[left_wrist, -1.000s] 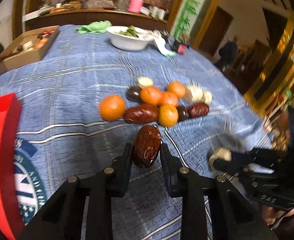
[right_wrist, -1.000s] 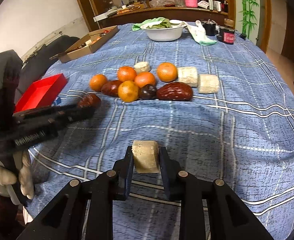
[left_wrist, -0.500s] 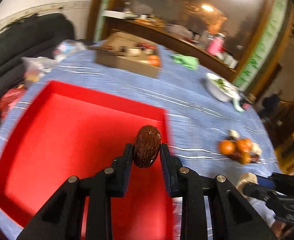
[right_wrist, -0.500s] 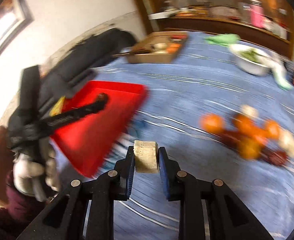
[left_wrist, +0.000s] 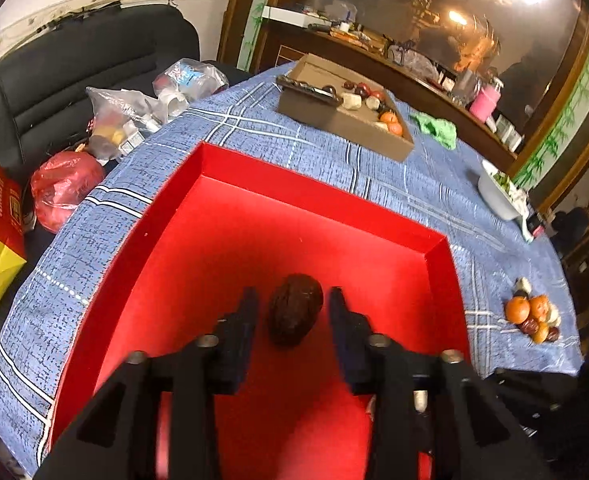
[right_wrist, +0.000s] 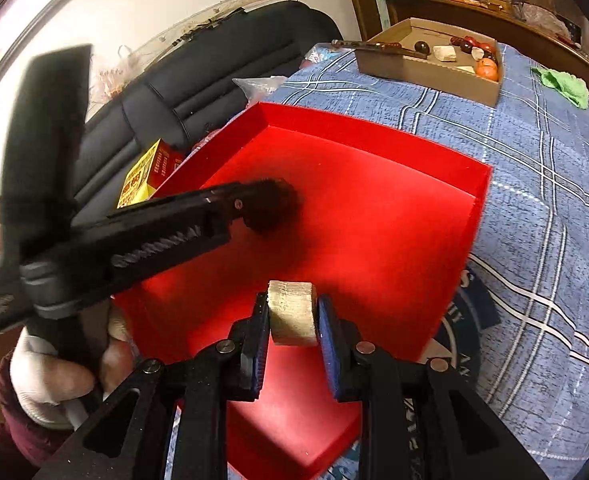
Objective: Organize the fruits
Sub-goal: 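Carry the white cube and red date into the red tray and open both grippers, then move both open grippers back to the fruit pile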
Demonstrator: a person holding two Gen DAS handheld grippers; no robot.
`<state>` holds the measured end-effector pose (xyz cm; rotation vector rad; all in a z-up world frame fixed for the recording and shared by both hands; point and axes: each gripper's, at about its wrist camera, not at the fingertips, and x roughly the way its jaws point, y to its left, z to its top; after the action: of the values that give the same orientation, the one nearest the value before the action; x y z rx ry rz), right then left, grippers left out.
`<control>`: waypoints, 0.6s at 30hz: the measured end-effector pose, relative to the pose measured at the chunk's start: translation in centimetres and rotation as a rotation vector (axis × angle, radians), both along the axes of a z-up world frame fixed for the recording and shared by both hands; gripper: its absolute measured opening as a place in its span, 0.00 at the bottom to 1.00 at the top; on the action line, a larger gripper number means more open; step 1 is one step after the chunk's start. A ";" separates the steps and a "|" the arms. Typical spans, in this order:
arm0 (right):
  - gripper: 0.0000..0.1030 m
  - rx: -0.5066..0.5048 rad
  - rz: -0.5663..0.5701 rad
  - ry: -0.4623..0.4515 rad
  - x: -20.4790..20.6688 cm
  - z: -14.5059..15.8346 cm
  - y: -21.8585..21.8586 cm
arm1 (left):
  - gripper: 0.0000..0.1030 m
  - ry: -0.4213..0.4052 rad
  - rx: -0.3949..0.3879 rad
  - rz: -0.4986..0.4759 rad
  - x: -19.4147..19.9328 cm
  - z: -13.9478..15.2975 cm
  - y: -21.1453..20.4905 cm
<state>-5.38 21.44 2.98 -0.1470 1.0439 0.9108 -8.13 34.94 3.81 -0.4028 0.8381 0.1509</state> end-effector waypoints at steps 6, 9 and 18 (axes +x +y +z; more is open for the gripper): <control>0.30 0.022 0.000 -0.052 -0.3 1.3 -0.5 | 0.77 -0.033 -0.026 0.038 -0.9 1.8 -0.7; 0.35 0.054 -0.034 -0.098 -0.7 3.1 -2.7 | 0.79 -0.059 -0.036 0.040 -1.7 3.1 -1.9; 0.87 0.029 -0.300 -0.337 -2.0 6.8 -14.2 | 0.79 -0.241 -0.033 -0.124 -3.6 7.7 -8.8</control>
<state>-7.43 7.23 9.82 -0.1109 0.7148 0.6031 -11.71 26.15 11.54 -0.3902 0.6262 -0.0263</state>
